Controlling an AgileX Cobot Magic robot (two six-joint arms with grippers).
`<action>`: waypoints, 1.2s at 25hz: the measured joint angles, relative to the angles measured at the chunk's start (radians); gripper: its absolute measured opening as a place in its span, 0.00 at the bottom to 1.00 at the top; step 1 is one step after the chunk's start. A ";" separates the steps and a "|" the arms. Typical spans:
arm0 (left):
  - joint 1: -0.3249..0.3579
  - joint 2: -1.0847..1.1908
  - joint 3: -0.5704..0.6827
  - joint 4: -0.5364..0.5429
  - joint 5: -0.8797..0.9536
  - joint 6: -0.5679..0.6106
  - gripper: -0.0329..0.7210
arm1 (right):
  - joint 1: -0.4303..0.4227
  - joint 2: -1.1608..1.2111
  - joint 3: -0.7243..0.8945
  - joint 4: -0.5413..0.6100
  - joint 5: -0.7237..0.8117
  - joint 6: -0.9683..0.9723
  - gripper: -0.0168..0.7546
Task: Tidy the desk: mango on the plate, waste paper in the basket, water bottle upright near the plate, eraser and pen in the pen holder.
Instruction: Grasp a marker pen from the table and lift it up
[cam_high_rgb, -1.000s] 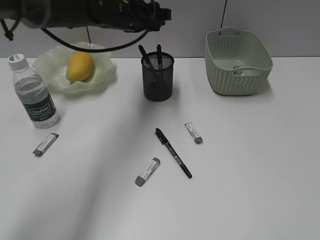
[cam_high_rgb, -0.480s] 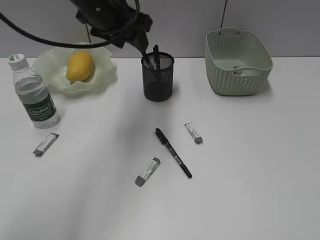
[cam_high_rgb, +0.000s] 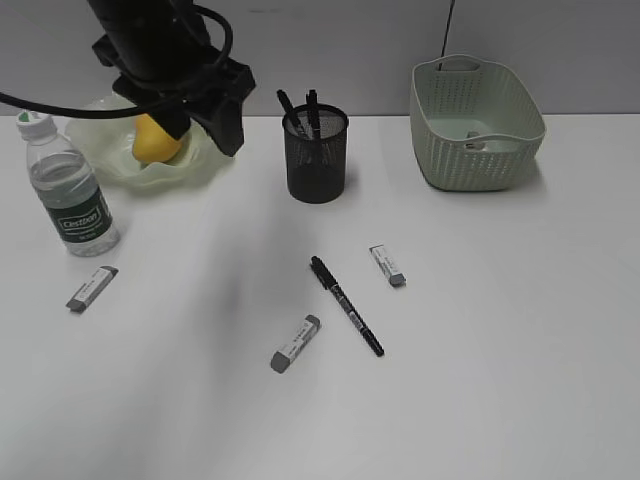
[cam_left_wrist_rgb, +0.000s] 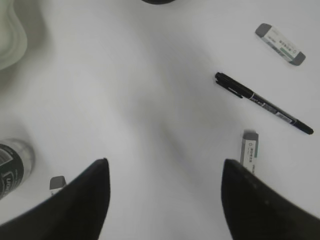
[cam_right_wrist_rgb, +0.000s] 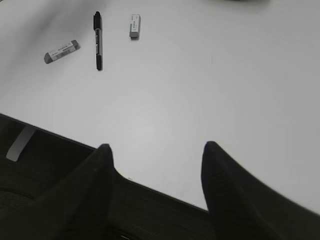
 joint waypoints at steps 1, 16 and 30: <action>0.000 -0.015 0.012 0.001 0.000 0.000 0.74 | 0.000 0.000 0.000 0.009 0.000 0.000 0.60; 0.172 -0.563 0.542 0.057 -0.023 0.000 0.74 | 0.000 0.000 0.000 0.009 0.000 0.001 0.60; 0.326 -1.270 0.979 0.025 -0.219 -0.002 0.68 | 0.000 0.000 0.000 0.009 -0.001 0.001 0.60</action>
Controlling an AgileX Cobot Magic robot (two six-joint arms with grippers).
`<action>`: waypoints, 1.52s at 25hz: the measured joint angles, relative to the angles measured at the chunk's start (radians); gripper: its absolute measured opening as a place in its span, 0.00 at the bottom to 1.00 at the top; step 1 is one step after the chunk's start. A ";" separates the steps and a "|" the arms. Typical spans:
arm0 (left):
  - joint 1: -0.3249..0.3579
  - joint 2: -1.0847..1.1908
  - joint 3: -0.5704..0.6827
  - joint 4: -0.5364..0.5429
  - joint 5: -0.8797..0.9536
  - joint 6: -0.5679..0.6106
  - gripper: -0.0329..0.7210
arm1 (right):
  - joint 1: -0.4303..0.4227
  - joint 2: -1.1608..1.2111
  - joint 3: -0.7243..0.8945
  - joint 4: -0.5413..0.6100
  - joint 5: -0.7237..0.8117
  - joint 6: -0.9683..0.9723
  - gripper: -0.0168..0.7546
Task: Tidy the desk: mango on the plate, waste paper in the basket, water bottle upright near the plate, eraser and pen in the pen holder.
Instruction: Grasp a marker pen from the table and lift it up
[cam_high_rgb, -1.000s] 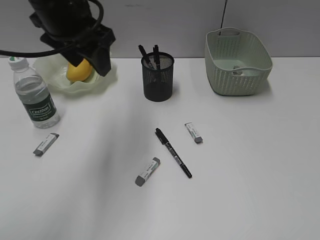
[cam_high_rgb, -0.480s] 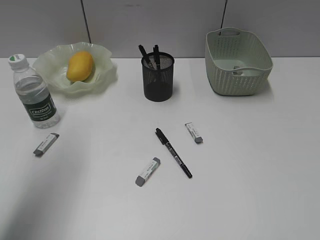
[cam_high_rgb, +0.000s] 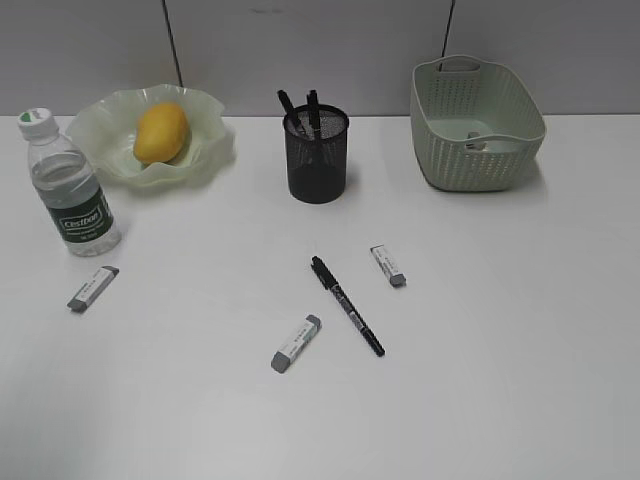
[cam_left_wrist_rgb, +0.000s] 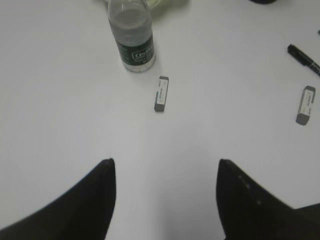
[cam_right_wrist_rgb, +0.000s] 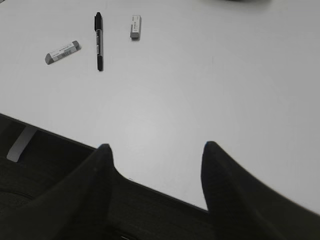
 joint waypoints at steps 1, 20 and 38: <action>0.000 -0.046 0.016 0.000 -0.004 0.000 0.68 | 0.000 0.000 0.000 0.000 0.000 0.000 0.60; 0.000 -0.460 0.223 -0.053 0.053 -0.003 0.65 | 0.000 0.101 -0.035 0.000 -0.053 -0.001 0.60; 0.000 -0.460 0.233 -0.053 0.063 -0.003 0.62 | 0.000 1.204 -0.361 0.013 -0.335 0.000 0.60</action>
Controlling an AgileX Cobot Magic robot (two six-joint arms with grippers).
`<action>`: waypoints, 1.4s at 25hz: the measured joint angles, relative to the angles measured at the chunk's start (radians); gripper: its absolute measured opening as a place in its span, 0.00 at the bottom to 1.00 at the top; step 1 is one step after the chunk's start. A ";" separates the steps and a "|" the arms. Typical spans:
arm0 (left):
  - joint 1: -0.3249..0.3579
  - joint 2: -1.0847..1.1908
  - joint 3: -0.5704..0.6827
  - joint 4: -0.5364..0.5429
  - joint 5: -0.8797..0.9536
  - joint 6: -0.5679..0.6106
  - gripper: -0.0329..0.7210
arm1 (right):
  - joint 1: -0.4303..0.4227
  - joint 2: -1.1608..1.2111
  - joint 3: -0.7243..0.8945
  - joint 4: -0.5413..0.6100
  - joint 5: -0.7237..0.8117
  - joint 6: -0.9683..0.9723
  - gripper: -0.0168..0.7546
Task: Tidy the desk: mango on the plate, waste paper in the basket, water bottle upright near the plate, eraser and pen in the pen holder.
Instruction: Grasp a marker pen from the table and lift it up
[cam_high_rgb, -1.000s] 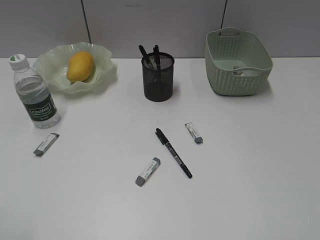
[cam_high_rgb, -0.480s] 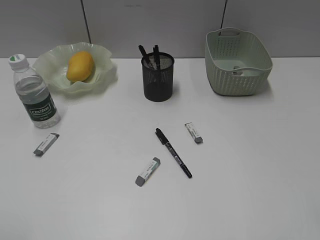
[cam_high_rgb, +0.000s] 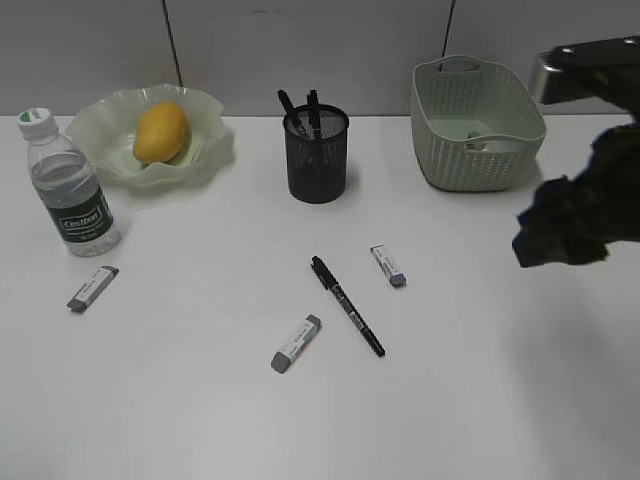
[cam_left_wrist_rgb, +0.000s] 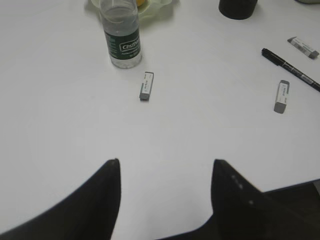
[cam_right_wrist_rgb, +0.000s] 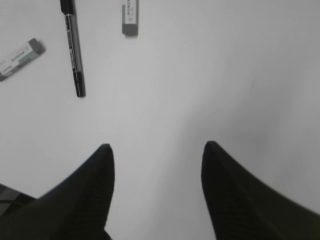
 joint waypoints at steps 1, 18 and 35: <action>0.000 0.000 0.000 0.000 0.001 0.000 0.62 | 0.000 0.058 -0.040 0.002 0.003 0.000 0.60; 0.000 0.000 0.000 0.000 0.003 0.000 0.62 | 0.017 0.592 -0.499 0.080 0.102 0.000 0.60; 0.000 0.000 0.000 0.000 0.003 0.000 0.62 | 0.030 0.815 -0.660 0.078 0.129 0.001 0.60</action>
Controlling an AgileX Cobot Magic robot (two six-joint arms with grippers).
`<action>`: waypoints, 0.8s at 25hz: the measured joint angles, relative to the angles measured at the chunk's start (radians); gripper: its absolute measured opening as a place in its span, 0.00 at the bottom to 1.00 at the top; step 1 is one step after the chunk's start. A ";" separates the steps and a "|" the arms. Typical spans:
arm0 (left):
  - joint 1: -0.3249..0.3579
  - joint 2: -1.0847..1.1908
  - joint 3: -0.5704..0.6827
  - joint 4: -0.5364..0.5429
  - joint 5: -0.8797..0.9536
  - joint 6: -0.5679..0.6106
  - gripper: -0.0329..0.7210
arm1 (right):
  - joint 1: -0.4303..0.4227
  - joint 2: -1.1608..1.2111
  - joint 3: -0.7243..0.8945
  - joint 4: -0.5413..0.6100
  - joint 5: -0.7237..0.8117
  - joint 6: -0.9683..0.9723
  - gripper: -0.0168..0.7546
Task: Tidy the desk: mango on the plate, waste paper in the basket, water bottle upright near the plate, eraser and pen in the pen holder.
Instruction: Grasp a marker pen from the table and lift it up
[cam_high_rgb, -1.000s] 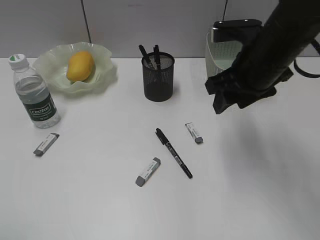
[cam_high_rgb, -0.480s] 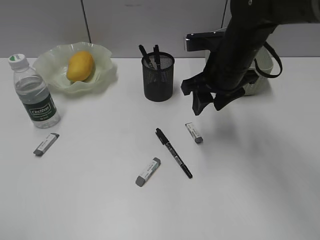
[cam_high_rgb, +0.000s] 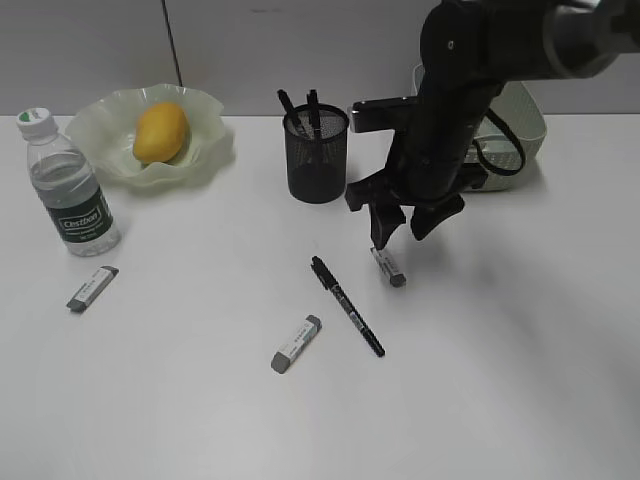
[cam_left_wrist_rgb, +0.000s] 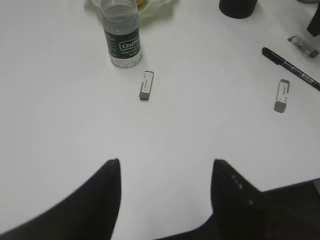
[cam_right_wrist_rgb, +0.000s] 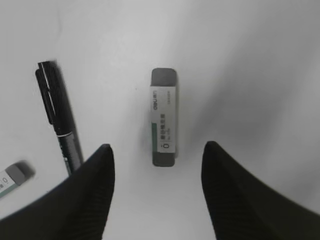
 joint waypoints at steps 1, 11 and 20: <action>0.000 0.000 0.000 0.000 0.000 0.000 0.62 | 0.007 0.002 0.000 0.000 0.001 0.000 0.60; 0.000 0.000 0.000 0.000 0.000 0.000 0.62 | 0.147 0.006 0.000 -0.021 -0.083 -0.007 0.60; 0.000 0.000 0.000 0.000 0.000 0.000 0.62 | 0.172 0.098 -0.054 -0.032 -0.087 -0.007 0.54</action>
